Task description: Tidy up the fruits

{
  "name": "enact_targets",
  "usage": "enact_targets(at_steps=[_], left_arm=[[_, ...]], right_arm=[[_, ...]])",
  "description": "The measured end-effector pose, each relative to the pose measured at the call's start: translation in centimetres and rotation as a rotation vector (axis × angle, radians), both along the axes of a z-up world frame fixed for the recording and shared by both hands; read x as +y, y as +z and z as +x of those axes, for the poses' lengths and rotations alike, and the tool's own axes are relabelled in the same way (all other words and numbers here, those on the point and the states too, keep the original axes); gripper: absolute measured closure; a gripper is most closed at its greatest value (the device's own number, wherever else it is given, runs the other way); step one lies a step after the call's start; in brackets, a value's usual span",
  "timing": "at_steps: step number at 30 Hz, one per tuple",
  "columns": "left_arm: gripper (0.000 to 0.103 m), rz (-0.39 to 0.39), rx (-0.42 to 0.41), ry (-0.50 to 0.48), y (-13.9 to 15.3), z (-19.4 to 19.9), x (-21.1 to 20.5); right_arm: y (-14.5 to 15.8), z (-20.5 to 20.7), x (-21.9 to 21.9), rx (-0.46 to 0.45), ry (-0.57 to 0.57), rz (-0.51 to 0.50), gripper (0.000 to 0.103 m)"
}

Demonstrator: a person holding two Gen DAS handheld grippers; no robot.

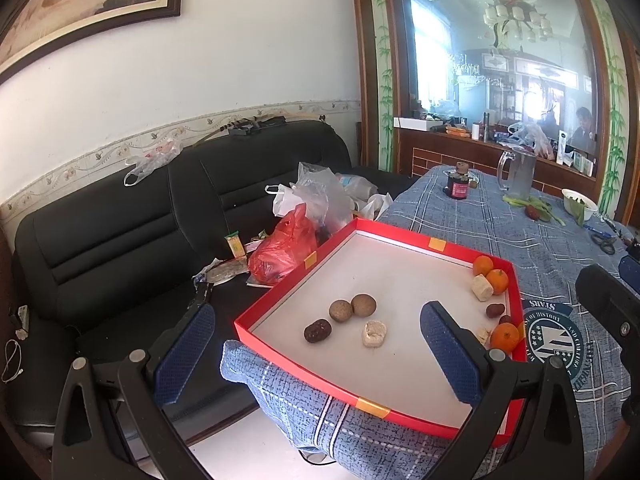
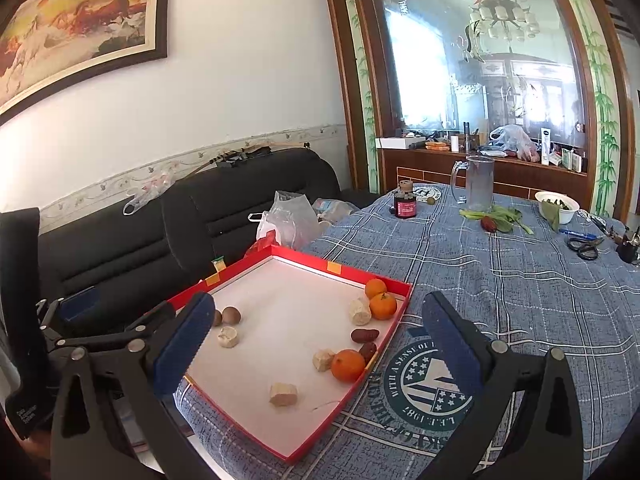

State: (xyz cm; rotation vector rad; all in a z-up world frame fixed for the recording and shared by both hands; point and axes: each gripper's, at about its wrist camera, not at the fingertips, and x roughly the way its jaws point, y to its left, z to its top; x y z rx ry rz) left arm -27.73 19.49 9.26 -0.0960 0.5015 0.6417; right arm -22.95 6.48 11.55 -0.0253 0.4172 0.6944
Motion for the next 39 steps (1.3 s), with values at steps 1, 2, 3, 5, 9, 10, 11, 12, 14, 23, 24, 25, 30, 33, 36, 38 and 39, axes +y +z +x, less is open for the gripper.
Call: enact_targets(at_steps=[1, 2, 3, 5, 9, 10, 11, 12, 14, 23, 24, 25, 30, 33, 36, 38, 39], left_arm=[[0.000, 0.002, 0.000, 0.002, 0.1, 0.0, 0.2], [0.000, 0.004, -0.001, 0.008, 0.3, 0.0, 0.4], [0.000, 0.003, -0.004, 0.013, 0.4, 0.0, 0.8], [0.000, 0.000, -0.011, 0.029, 0.7, -0.1, 1.3], [0.000, -0.014, -0.020, 0.054, 0.8, -0.1, 2.3], [0.000, -0.015, -0.018, 0.059, 0.8, 0.0, 2.5], [0.000, -0.015, -0.016, 0.064, 0.8, 0.0, 2.7], [0.000, -0.016, -0.014, 0.071, 0.9, 0.1, 2.8], [0.000, -0.021, -0.014, 0.083, 1.1, 0.2, 3.3], [0.000, -0.037, -0.020, 0.157, 1.2, 0.7, 4.2], [0.000, -0.041, -0.020, 0.160, 1.2, 1.0, 4.2], [0.000, -0.048, -0.017, 0.161, 1.2, 1.2, 4.2], [0.000, -0.053, -0.002, 0.141, 1.2, 2.5, 3.5], [0.000, -0.065, -0.009, 0.126, 1.4, 2.7, 3.3], [0.000, -0.061, -0.007, 0.118, 1.4, 2.7, 3.1], [0.000, -0.063, -0.008, 0.115, 1.4, 2.7, 3.1], [0.000, -0.065, -0.007, 0.111, 1.3, 2.7, 3.1]], right_arm=[[0.1, 0.1, 0.1, -0.001, 0.001, 0.000, 0.000], [0.3, 0.2, 0.3, -0.003, 0.001, 0.002, 0.000], [0.5, 0.4, 0.5, -0.007, 0.002, 0.005, 0.000], [0.8, 0.5, 0.9, -0.012, 0.008, 0.007, 0.000], [0.8, 0.6, 2.1, -0.023, 0.034, -0.017, 0.000], [0.9, 0.6, 2.3, -0.026, 0.039, -0.021, 0.000], [0.9, 0.7, 2.5, -0.030, 0.045, -0.024, 0.000], [1.1, 0.8, 2.7, -0.036, 0.051, -0.024, 0.000], [1.5, 1.3, 3.1, -0.038, 0.066, -0.012, 0.000], [0.8, 3.1, 3.9, -0.006, 0.137, 0.001, 0.000], [0.7, 3.2, 3.8, -0.006, 0.138, -0.004, 0.000], [0.6, 3.2, 3.5, -0.010, 0.137, -0.006, 0.000], [0.4, 3.7, 2.1, -0.012, 0.116, 0.005, 0.000], [0.3, 4.0, 1.7, -0.010, 0.105, 0.010, 0.000], [0.2, 4.2, 1.7, 0.002, 0.103, 0.012, 0.000], [0.2, 4.2, 1.7, 0.004, 0.102, 0.012, 0.000], [0.2, 4.2, 1.8, 0.003, 0.101, 0.012, 0.000]])
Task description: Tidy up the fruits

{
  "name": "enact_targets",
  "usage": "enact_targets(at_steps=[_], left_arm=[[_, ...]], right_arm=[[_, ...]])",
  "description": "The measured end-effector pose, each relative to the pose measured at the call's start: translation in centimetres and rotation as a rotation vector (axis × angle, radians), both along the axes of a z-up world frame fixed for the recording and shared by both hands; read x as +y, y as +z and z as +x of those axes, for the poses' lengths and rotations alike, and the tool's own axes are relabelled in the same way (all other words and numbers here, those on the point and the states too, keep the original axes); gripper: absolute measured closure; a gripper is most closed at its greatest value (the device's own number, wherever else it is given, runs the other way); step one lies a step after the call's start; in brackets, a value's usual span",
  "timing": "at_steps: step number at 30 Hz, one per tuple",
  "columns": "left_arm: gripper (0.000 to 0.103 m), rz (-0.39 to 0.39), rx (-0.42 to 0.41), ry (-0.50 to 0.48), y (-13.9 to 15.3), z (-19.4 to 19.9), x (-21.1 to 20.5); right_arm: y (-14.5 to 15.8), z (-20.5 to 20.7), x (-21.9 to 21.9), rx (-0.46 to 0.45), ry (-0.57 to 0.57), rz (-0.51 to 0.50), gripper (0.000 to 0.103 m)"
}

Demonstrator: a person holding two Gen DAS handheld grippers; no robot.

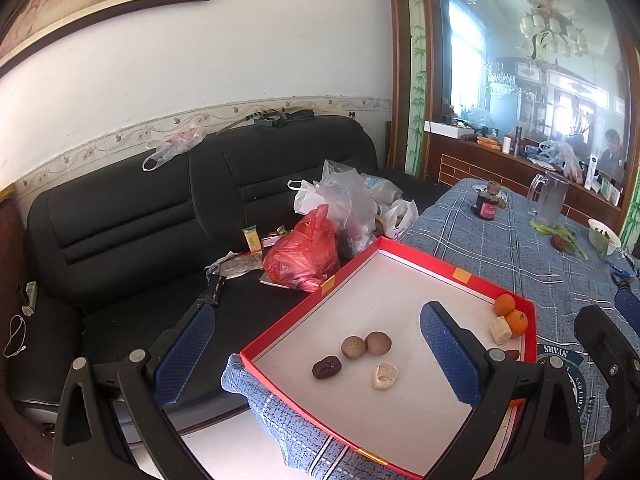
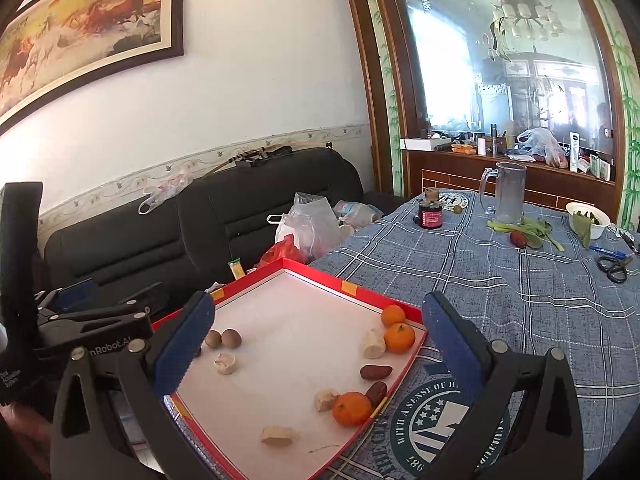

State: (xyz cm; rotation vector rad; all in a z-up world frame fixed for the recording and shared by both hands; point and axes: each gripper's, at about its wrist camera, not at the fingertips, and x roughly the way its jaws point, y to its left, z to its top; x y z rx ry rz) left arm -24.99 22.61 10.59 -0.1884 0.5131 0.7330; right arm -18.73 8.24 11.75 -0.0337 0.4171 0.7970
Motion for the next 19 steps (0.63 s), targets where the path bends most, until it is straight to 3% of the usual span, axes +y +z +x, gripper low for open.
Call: enact_targets(at_steps=[19], left_arm=[[0.000, -0.006, -0.002, -0.031, -0.4, 0.1, 0.5]], right_arm=[[-0.3, 0.0, 1.2, -0.001, -0.002, -0.020, 0.000]])
